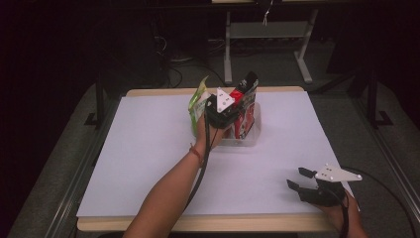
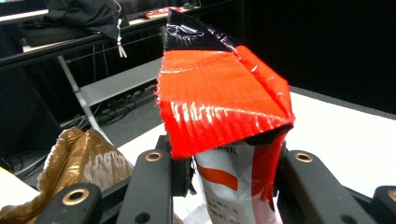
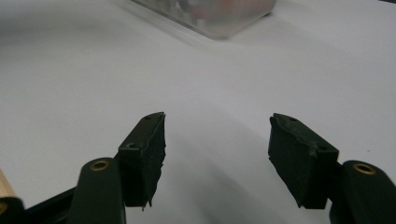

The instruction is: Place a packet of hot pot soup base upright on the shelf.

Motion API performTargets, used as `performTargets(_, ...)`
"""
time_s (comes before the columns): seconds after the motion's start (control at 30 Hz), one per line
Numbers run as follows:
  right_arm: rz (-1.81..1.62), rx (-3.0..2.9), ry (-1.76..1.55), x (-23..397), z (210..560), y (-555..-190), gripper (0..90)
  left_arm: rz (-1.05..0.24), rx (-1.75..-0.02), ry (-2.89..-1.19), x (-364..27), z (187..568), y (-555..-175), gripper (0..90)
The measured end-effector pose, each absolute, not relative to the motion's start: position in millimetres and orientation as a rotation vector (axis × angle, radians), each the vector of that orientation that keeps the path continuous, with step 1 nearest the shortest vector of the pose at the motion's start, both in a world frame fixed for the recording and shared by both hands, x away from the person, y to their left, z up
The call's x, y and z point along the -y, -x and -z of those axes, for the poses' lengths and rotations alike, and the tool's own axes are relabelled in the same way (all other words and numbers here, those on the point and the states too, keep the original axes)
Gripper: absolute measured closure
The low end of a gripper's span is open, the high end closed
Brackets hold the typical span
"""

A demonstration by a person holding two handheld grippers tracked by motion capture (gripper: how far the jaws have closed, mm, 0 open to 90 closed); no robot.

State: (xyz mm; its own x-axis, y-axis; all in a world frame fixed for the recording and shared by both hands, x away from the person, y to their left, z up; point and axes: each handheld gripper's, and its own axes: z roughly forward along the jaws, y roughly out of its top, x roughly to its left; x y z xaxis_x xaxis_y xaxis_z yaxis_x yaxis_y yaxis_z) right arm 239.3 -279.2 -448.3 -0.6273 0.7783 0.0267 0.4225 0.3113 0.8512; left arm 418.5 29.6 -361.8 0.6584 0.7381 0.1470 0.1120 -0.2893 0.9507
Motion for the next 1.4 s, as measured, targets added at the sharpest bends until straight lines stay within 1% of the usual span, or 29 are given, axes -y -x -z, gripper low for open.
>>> performTargets(0.23,-1.246,-2.191,-1.064,279.5,448.2,-239.1,35.7,-0.702,-0.673,-1.779,-32.0,365.0,-417.1,64.8)
performTargets(0.53,-1.236,-2.195,-1.051,277.7,448.0,-238.4,36.6,-0.689,-0.663,-1.775,-36.8,367.2,-415.5,61.1)
performTargets(0.63,-1.224,-2.195,-1.038,276.3,447.9,-238.0,36.7,-0.675,-0.649,-1.790,-34.7,369.5,-414.1,56.2)
performTargets(1.23,-1.193,-2.216,-0.990,270.1,447.9,-236.5,37.5,-0.649,-0.606,-1.803,-49.4,374.8,-403.9,56.2)
performTargets(1.4,-1.186,-2.224,-0.971,268.3,447.6,-235.7,38.7,-0.654,-0.571,-1.845,-53.7,376.0,-399.7,51.9)
